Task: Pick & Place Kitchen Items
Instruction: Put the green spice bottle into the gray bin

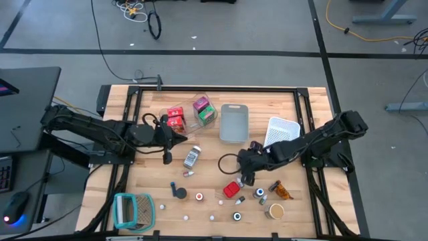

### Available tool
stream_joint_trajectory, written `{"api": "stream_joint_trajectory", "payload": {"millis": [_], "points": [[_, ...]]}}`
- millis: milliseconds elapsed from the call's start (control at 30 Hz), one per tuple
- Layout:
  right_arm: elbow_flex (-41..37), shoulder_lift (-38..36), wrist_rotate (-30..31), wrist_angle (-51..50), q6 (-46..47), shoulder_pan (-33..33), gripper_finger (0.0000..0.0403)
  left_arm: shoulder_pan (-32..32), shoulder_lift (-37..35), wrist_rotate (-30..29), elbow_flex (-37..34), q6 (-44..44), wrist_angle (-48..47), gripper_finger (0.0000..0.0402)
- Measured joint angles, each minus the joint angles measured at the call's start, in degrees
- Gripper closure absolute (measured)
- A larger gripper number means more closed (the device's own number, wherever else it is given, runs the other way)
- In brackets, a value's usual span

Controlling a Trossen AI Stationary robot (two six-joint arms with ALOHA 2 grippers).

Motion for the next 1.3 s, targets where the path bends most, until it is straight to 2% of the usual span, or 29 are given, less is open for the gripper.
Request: {"api": "stream_joint_trajectory", "payload": {"millis": [133, 400, 600, 900, 1133, 1300], "points": [[-0.33, -0.05, 0.41, 1.37, 1.46, -0.18, 0.0192, 0.0, 0.0, 0.01, 0.0, 0.48, 0.0, 0.039], [-0.58, 0.07, -0.52, 5.59, -2.53, -0.18, 0.0186, 0.02, -0.02, 0.0, 0.0, 0.94, -0.02, 0.039], [-0.6, -2.77, 0.5, 6.12, -3.09, -0.18, 0.0192, 0.02, -0.02, 0.0, 0.0, 1.11, -0.02, 0.039], [-0.6, -8.17, 10.43, 7.74, -7.47, -1.17, 0.0186, 0.0, -0.02, 0.0, 0.0, 1.11, -0.01, 0.039], [-0.6, -8.33, 19.61, 13.22, -12.95, -5.75, 0.0181, 0.0, -0.02, -0.04, 0.0, 3.04, 0.0, 0.039], [-0.52, -8.33, 20.12, 18.88, -17.76, -11.04, 0.0179, 0.0, -0.02, -0.04, 0.0, 3.04, 0.02, 0.039]]}}
